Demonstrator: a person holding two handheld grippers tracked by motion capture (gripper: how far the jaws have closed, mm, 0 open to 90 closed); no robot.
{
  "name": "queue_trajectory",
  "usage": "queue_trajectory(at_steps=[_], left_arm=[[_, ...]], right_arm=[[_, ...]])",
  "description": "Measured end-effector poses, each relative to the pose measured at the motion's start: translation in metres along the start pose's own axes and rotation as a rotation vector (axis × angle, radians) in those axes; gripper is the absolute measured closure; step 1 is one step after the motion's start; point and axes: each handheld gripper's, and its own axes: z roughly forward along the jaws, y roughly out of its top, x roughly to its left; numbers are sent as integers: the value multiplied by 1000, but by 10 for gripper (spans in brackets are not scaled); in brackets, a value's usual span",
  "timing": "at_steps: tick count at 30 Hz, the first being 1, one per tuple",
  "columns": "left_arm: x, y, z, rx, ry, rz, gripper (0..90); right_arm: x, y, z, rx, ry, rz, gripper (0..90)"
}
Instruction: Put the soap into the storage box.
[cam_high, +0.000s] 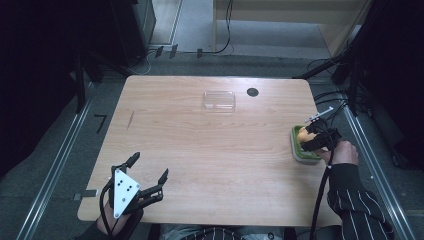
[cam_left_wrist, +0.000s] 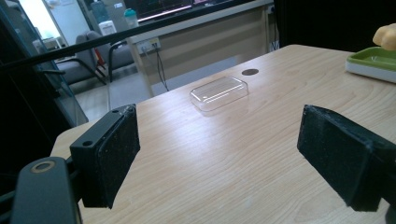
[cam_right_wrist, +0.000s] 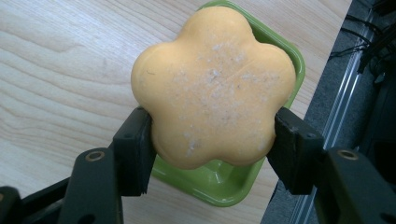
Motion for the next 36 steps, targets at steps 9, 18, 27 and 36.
queue_trajectory(at_steps=[9, 18, 27, 36], left_arm=[[0, 0, 0, 1, 1, 0, 135], [0, 0, 0, 0, 1, 0, 135], [0, 0, 0, 1, 2, 0, 135], [0, 0, 0, 1, 0, 0, 135]], right_arm=[[-7, 2, 12, 25, 1, 25, 397], [-9, 4, 23, 52, 3, 37, 396], [-9, 4, 31, 68, -2, 39, 396], [-8, 4, 37, 90, -10, 36, 395]])
